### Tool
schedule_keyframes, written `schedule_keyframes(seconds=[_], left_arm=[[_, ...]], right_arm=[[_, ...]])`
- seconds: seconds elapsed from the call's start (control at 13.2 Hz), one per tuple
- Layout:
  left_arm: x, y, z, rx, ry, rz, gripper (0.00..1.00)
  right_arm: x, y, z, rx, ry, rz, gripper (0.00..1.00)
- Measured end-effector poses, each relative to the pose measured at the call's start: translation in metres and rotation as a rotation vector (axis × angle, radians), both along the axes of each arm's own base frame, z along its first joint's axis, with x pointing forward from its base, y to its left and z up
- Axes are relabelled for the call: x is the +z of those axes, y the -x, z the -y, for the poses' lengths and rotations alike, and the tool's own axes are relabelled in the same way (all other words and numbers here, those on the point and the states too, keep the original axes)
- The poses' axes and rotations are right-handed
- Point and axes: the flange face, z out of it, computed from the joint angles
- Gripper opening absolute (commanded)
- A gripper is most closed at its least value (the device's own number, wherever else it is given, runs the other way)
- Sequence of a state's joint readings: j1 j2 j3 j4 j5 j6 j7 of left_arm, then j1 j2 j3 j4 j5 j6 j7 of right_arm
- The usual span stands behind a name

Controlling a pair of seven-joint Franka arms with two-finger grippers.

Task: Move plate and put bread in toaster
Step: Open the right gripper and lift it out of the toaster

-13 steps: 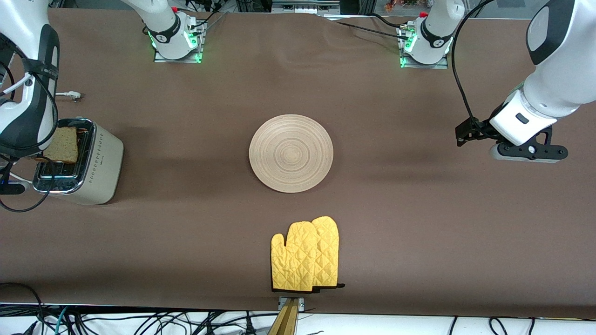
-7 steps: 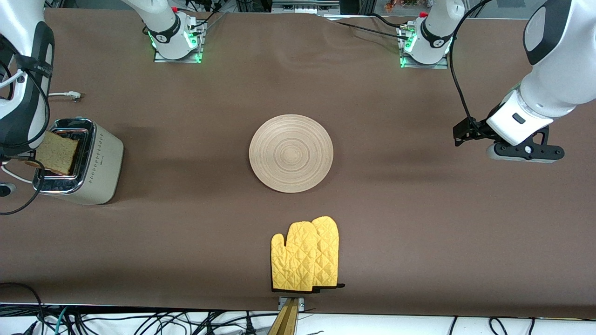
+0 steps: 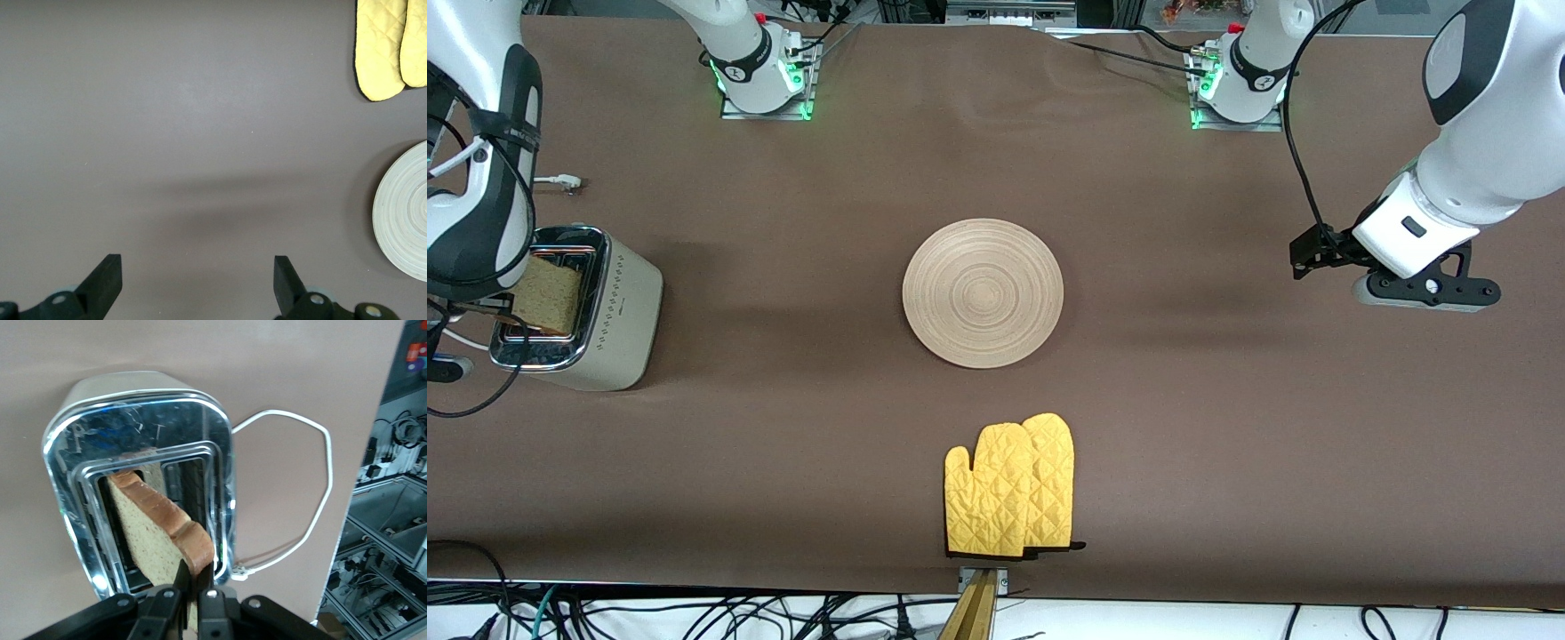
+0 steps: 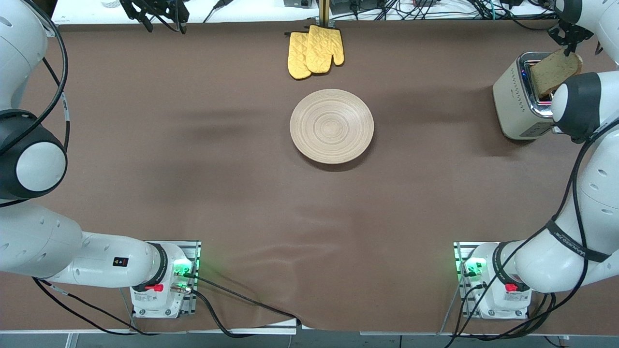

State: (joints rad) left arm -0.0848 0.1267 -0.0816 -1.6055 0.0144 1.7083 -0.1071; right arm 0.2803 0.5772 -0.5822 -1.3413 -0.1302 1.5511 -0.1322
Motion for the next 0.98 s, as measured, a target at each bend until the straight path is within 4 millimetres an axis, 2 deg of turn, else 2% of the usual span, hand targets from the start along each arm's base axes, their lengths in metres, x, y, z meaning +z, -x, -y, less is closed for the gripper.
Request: schedule_keyframes(seconds=[0.08,0.15,0.3,0.45,0.53,0.76,0.98], left_arm=[[0.0,0.0,0.0,0.0,0.0,0.0,1.0],[0.0,0.0,0.0,0.0,0.0,0.0,1.0],[0.0,0.0,0.0,0.0,0.0,0.0,1.0],[0.0,0.0,0.0,0.0,0.0,-0.001,1.0],[0.0,0.0,0.0,-0.001,0.0,-0.001,1.0],[-0.001,0.001,0.003,-0.006,0.0,-0.002,1.0],[-0.001,0.001,0.005,-0.008,-0.001,-0.005,1.0]], right_arm=[[-0.006,-0.001,-0.001,-0.003,-0.006,-0.006,0.0],[-0.013,-0.002,-0.003,-0.004,-0.009,-0.015,0.12],[-0.025,-0.004,-0.008,-0.009,-0.031,-0.023,0.6],[-0.032,-0.006,-0.012,-0.014,-0.042,-0.026,0.95],[-0.032,-0.006,-0.012,-0.015,-0.043,-0.025,1.0],[-0.028,-0.007,-0.01,-0.016,-0.041,-0.014,1.0],[-0.008,-0.01,-0.016,-0.009,-0.06,0.03,1.0]])
